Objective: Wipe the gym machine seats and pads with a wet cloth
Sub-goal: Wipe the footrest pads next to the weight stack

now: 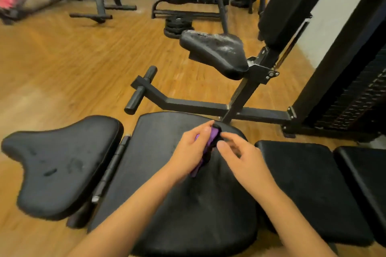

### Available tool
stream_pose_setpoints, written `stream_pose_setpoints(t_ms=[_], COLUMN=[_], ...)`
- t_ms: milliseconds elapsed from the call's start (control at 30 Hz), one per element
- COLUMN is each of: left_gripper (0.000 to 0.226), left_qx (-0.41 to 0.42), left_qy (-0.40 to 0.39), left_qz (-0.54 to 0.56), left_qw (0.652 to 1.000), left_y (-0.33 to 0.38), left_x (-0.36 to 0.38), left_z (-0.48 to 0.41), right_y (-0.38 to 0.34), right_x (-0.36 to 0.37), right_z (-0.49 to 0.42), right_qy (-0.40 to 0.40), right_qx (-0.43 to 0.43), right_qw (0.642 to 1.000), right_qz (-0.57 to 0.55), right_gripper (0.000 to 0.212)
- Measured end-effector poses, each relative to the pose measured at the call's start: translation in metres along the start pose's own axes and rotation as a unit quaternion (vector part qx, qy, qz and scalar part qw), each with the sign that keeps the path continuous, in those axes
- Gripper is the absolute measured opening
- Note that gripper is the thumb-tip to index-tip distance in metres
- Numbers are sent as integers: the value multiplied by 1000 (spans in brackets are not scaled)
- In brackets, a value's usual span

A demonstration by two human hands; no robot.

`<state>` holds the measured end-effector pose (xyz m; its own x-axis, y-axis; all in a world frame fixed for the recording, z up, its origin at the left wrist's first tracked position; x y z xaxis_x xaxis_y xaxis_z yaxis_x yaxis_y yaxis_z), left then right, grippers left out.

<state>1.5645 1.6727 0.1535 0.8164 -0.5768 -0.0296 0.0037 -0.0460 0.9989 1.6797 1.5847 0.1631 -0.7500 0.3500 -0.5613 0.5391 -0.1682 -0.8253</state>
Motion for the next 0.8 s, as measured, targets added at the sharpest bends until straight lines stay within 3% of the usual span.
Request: stream_pose_setpoints(t_ms=[133, 300, 500, 700, 800], left_gripper=[39, 37, 42, 64, 49], left_qx=[-42, -50, -100, -209, -261], left_qy=[61, 150, 208, 230, 200], left_qz=[99, 107, 143, 227, 290], left_qw=[992, 982, 962, 923, 899], left_y=[-17, -22, -5, -12, -8], left_x=[12, -35, -84, -114, -122], left_z=[-16, -22, -11, 32, 56], right_y=[-13, -29, -54, -71, -83], right_x=[-1, 42, 75, 113, 130], right_z=[-50, -95, -105, -81, -67], right_qy=[-34, -152, -225, -257, -268], right_qx=[-27, -34, 75, 149, 164], right_qw=[998, 986, 947, 921, 920], right_qz=[-40, -63, -218, -253, -234], right_gripper=[19, 11, 18, 25, 23])
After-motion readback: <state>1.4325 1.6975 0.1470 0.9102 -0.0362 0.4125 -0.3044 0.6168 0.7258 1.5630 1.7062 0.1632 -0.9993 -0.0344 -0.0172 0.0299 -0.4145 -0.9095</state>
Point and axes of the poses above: each hand's wrist, its own z-axis away from the middle knuckle, its own x-axis out of the palm, y = z × x, the point moved 8 cm from there along -z, towards the middle knuckle, and after that the axes turned 6 degrees about z, right-handed, at the moved point
